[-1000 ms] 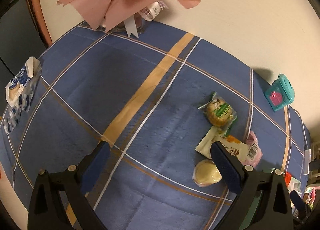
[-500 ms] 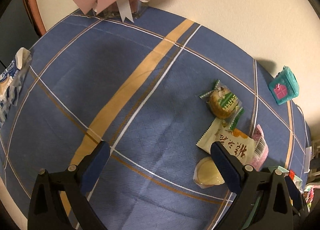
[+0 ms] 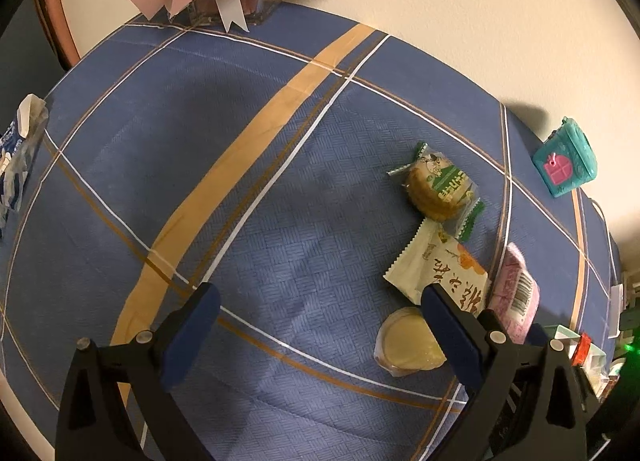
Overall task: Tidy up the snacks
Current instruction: 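Withdraw both tools from the tray toward the remaining snacks, then grasp the pink pack with right tool while left tool grasps the round cream bun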
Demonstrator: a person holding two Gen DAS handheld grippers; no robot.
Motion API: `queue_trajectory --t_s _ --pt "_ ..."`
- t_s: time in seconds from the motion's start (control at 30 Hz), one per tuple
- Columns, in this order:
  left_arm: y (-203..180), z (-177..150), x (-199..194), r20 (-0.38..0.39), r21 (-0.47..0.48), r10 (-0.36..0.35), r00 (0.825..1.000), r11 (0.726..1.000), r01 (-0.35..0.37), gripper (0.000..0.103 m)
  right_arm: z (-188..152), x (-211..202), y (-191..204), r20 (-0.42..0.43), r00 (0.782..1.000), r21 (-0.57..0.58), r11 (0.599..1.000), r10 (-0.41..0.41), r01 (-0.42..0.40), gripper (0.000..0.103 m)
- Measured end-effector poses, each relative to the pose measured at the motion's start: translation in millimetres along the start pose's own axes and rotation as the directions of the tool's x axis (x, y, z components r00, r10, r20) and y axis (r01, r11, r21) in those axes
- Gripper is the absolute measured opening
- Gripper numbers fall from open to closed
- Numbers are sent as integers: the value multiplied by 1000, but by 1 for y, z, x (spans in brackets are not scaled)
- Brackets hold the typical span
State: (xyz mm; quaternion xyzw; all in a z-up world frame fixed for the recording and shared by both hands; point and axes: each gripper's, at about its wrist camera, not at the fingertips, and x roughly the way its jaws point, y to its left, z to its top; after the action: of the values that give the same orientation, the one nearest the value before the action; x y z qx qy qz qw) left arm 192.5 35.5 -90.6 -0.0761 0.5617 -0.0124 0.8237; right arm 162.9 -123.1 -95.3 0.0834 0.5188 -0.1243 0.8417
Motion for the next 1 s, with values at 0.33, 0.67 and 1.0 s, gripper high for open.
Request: queue_trajectory --t_s 0.33,0.67,1.0 --pt "-11 -2 7 -49 38 -67 997 997 69 100 -7 1 -11 -53 999 0 1000 9 -9 44" --pt "-34 -9 26 -121 117 -51 991 991 65 100 -15 0 -24 -97 995 -12 1000 22 -24 44" --pt "-62 -16 43 -84 236 102 991 969 -80 100 -25 -2 -29 -125 992 -35 999 33 -38 44"
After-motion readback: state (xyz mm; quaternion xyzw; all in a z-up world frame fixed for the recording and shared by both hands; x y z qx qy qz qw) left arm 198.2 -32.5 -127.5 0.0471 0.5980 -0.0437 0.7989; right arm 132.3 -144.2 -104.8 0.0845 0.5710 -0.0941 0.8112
